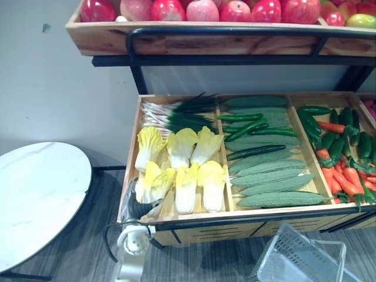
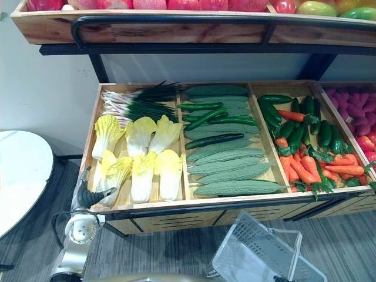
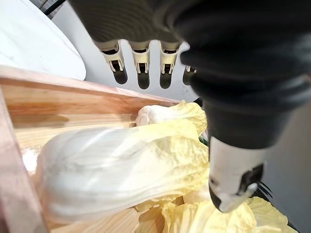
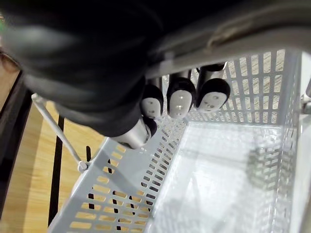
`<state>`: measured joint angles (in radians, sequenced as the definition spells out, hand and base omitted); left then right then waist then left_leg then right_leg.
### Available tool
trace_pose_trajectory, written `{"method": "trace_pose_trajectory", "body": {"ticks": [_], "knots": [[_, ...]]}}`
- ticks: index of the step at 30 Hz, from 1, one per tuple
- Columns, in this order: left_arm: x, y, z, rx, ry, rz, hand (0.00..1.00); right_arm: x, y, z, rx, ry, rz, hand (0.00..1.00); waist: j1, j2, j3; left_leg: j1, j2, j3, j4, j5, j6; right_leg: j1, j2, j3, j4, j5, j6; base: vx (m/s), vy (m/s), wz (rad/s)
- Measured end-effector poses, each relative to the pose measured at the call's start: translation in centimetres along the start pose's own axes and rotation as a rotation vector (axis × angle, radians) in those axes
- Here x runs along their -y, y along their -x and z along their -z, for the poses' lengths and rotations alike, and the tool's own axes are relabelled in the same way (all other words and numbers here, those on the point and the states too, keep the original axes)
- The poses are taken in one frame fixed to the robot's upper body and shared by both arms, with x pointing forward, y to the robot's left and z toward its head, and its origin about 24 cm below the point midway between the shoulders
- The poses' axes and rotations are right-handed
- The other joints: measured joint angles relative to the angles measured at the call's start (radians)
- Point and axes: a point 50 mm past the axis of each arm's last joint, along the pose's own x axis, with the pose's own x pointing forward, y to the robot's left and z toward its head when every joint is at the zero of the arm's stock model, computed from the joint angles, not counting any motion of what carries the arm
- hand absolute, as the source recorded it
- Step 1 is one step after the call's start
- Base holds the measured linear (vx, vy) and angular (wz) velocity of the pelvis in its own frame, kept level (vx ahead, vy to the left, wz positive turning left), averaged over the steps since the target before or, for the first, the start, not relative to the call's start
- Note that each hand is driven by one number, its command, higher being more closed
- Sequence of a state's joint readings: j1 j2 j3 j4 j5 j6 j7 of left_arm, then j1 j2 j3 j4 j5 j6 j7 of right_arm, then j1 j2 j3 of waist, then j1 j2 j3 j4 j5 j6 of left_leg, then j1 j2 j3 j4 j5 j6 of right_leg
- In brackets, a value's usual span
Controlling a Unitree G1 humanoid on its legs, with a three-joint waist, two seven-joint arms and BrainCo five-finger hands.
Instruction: Pick vegetable in the basket
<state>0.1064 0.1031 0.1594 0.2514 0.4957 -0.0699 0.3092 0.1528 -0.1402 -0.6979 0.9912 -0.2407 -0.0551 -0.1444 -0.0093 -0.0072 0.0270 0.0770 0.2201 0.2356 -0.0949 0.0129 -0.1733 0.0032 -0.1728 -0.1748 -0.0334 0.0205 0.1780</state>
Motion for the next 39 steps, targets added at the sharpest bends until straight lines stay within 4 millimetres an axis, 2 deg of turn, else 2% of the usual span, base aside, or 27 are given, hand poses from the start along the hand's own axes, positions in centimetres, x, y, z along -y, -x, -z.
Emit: {"method": "trace_pose_trajectory", "body": {"ticks": [6,11,17,18,25,29,35,39], "knots": [[0.7,0.2,1.6,-0.085,-0.025,0.033,0.00,-0.1,0.0,-0.3,0.010,0.024,-0.004,1.00,-0.009,0.006,0.002,0.014,0.000,0.020,0.000,-0.008,-0.002,0.000,0.001,0.019,0.000,0.000,0.000,-0.01,0.000,-0.08],[1.9,-0.6,3.7,-0.204,-0.110,0.067,0.00,-0.1,-0.1,-0.5,0.016,0.024,-0.003,1.00,-0.014,0.016,0.010,0.010,0.000,0.032,0.000,-0.012,-0.003,-0.017,0.003,0.036,0.000,0.000,0.001,0.00,-0.003,-0.09],[0.8,-2.7,5.3,-0.299,-0.173,0.022,0.00,-0.3,-0.5,-2.0,0.051,0.038,-0.011,1.00,-0.017,0.021,0.023,0.005,0.000,0.058,0.000,-0.021,-0.004,-0.041,0.007,0.062,0.000,0.001,0.002,0.02,0.001,-0.13],[0.6,-2.8,5.3,-0.296,-0.180,0.009,1.00,-0.2,-0.7,-2.3,0.053,0.048,-0.010,1.00,-0.017,0.022,0.023,0.002,0.000,0.062,0.000,-0.022,-0.005,-0.049,0.008,0.068,0.000,0.001,0.002,0.04,0.000,-0.13],[0.8,-3.3,5.4,-0.315,-0.195,0.007,1.00,0.6,-1.3,-3.4,0.059,0.070,0.002,1.00,-0.017,0.040,0.038,0.014,0.001,0.079,0.001,-0.030,-0.011,-0.054,0.012,0.090,0.003,0.002,0.002,0.01,-0.002,-0.09],[0.4,-3.5,5.8,-0.320,-0.222,0.011,1.00,1.0,-1.4,-3.1,0.045,0.085,0.008,1.00,-0.020,0.040,0.038,0.011,0.002,0.085,0.031,-0.055,-0.013,-0.055,0.011,0.105,0.004,0.003,0.003,-0.02,0.000,-0.11],[0.4,-3.7,5.7,-0.310,-0.224,0.018,1.00,1.1,-1.4,-2.8,0.032,0.091,0.009,1.00,-0.022,0.039,0.038,0.011,0.002,0.082,0.031,-0.057,-0.014,-0.052,0.011,0.101,0.002,0.003,0.003,0.00,-0.001,0.01],[0.5,-3.4,5.5,-0.320,-0.131,-0.014,1.00,1.0,-1.4,-2.7,0.029,0.082,0.007,1.00,-0.021,0.036,0.041,0.011,0.001,0.075,0.031,-0.056,-0.014,-0.048,0.009,0.094,0.002,0.003,0.003,0.01,-0.006,0.04]]}}
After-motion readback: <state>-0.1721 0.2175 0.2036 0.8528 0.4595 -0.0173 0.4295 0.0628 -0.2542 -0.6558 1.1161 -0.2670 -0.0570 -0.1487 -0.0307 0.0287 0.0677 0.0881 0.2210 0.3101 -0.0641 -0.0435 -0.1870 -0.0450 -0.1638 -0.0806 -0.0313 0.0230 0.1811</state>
